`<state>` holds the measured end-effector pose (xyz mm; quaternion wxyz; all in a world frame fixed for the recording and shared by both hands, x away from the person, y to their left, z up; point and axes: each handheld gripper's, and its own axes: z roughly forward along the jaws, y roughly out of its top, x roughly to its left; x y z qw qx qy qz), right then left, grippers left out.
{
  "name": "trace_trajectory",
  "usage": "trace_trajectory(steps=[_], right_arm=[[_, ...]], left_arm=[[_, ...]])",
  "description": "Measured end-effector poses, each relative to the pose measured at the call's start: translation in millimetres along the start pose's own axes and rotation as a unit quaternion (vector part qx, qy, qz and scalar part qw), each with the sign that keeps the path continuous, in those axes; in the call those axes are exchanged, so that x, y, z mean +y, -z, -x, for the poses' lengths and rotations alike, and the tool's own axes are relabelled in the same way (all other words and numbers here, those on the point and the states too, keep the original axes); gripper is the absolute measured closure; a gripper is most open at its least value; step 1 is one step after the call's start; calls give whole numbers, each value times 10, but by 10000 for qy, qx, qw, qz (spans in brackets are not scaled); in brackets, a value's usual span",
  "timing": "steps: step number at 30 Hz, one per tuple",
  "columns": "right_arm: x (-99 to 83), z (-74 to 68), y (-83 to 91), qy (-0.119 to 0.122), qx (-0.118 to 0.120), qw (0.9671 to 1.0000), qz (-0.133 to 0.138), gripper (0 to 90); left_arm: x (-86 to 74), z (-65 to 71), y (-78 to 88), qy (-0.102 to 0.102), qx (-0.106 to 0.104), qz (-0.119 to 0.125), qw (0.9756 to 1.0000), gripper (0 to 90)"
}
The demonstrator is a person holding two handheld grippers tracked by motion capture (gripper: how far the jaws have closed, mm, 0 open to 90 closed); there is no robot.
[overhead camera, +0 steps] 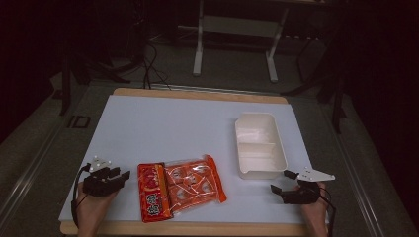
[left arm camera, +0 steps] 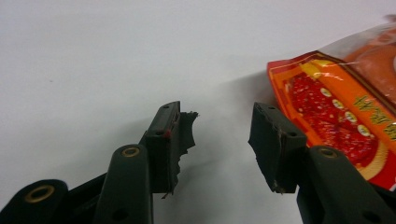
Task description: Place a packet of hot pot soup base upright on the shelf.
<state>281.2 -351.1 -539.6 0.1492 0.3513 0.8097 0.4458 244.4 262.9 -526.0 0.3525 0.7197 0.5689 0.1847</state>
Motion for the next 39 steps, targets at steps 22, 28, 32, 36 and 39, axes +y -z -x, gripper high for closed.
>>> trace_trajectory(steps=[22, 28, 32, 36, 39], right_arm=[[1, -6, -12, 47, 60, 10000, -59, 139], [2, -11, -16, 84, 72, 9999, -86, 139], [3, -12, -19, 104, 79, 9999, -89, 139], [4, -22, -25, 127, 73, 9998, -115, 139], [5, -22, -27, 128, 78, 9998, -121, 139]], left_arm=[[-7, 153, -18, -71, -695, -26, 9976, 574], [-14, 204, -68, -161, -782, -183, 9966, 573], [-16, 247, -104, -235, -821, -313, 9959, 572], [-14, 276, -124, -238, -923, -364, 9948, 572], [-18, 293, -146, -234, -993, -441, 9938, 573]])
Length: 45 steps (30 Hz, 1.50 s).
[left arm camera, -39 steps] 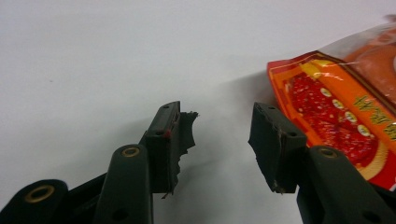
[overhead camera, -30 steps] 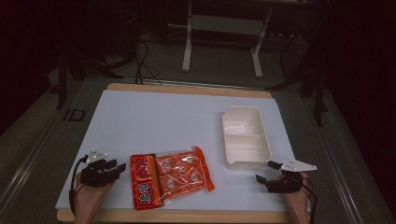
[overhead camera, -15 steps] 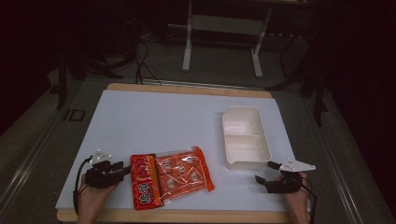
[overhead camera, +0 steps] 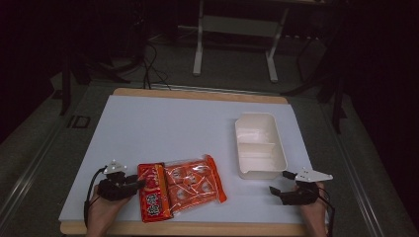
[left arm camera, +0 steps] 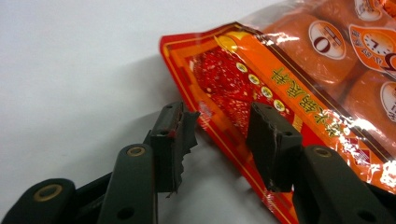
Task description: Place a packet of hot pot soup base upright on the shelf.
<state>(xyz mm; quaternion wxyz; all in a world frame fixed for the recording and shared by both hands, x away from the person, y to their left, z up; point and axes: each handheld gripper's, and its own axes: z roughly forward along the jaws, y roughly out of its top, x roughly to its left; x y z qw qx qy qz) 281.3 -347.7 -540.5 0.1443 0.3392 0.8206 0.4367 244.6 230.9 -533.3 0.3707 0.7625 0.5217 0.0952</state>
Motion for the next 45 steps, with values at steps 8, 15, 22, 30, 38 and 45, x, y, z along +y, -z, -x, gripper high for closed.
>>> trace_trajectory(steps=[8, 15, 22, 30, 38, 45], right_arm=[[2, 2, -8, 39, 29, 10000, -41, 140], [3, -1, -9, 42, 38, 10000, -60, 140], [3, 1, -9, 39, 46, 10000, -60, 140], [2, -2, -8, 49, 55, 10000, -52, 141], [2, -2, -9, 57, 67, 9999, -58, 142], [3, -6, -8, 68, 82, 9999, -64, 144]], left_arm=[[12, 47, -13, -17, -218, 90, 9997, 573], [32, 118, -62, -98, -321, 48, 9994, 576], [55, 192, -146, -181, -455, -75, 9988, 578], [85, 303, -225, -336, -614, -327, 9970, 655], [87, 297, -245, -181, -791, -396, 9959, 729], [100, 331, -238, -278, -782, -431, 9956, 800]])
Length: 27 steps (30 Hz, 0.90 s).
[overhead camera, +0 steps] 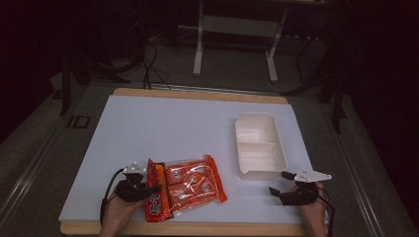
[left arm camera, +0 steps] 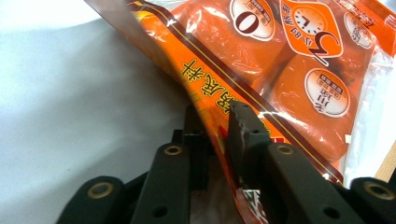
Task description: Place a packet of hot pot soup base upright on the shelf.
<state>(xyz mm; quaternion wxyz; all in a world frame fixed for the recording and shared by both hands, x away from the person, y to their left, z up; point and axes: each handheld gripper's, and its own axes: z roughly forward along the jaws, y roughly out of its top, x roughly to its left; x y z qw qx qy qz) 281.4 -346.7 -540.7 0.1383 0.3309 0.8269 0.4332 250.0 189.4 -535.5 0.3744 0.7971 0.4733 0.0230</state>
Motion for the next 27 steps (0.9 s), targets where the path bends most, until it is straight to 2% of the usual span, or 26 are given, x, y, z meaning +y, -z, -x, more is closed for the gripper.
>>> trace_trajectory(steps=[8, 16, 18, 21, 24, 27], right_arm=[[0, -1, -2, 10, 37, 10000, 0, 146], [-1, 0, -1, 14, 57, 10000, 4, 146], [-2, 2, 0, -4, 65, 10000, 5, 146], [-2, 2, 0, 2, 68, 10000, 10, 146], [-2, 2, 1, 17, 66, 10000, 9, 146], [-2, 2, 1, 15, 71, 10000, 9, 146]], left_arm=[[23, -1, 16, 69, -90, 84, 9999, 876], [80, -17, 50, 111, -97, 152, 9998, 896], [114, -43, 77, 189, -199, 243, 9993, 897], [134, -47, 90, 214, -230, 289, 9991, 897], [158, -46, 106, 189, -248, 309, 9990, 898], [220, -52, 151, 205, -369, 419, 9982, 898]])
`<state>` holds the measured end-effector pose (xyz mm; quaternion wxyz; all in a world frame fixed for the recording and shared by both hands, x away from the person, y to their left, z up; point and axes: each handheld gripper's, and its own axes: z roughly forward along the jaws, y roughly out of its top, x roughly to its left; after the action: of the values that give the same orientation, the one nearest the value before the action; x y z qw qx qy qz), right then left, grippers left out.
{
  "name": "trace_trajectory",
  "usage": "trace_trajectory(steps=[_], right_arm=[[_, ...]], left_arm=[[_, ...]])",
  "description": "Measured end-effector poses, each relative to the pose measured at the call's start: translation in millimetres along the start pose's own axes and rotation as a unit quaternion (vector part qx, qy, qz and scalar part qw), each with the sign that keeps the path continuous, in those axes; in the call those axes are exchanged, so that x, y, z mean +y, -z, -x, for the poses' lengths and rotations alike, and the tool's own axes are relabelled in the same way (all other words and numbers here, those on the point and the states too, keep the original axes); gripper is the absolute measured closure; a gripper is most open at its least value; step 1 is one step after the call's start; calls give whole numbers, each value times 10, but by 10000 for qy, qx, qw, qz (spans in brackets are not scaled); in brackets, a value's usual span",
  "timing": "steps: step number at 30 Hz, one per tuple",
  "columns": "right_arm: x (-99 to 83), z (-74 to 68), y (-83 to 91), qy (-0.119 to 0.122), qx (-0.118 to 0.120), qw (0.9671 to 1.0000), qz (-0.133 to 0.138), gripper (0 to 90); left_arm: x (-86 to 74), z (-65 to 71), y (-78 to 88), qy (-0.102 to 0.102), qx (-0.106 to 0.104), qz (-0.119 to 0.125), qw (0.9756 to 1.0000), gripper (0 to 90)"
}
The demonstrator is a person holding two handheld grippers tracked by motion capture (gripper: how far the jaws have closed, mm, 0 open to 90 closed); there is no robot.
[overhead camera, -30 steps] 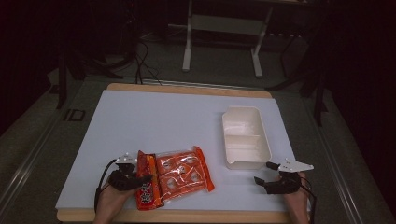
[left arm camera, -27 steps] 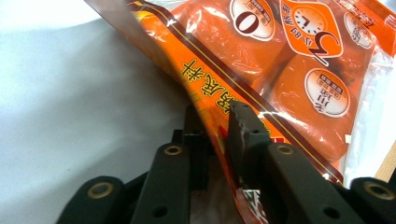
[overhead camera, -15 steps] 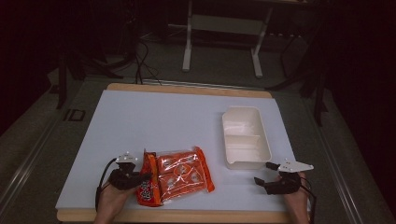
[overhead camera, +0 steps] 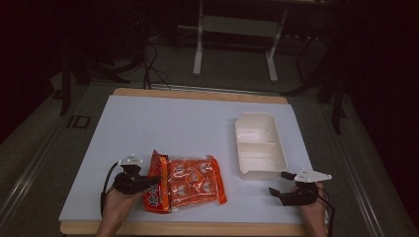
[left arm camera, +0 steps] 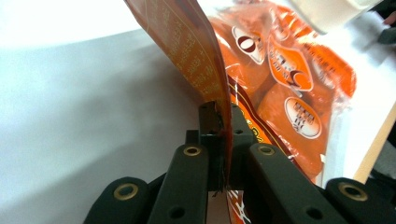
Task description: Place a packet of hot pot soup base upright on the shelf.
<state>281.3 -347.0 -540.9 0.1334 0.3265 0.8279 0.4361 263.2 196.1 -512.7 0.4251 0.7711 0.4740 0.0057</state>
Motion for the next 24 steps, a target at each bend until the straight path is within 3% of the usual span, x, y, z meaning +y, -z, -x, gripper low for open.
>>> trace_trajectory(steps=[3, 12, 18, 24], right_arm=[[0, 0, 0, 1, 5, 10000, 0, 146], [0, 1, 3, -7, 12, 10000, 5, 146], [-1, 3, 6, 3, 19, 10000, 7, 146], [0, 3, 5, 7, 36, 10000, 12, 146]], left_arm=[[69, 19, 29, -37, -28, 61, 10000, 898], [395, 171, 87, -427, -10, 63, 9991, 898], [718, 343, 86, -766, 23, -6, 9971, 898], [948, 454, 59, -935, -42, -36, 9956, 897]])
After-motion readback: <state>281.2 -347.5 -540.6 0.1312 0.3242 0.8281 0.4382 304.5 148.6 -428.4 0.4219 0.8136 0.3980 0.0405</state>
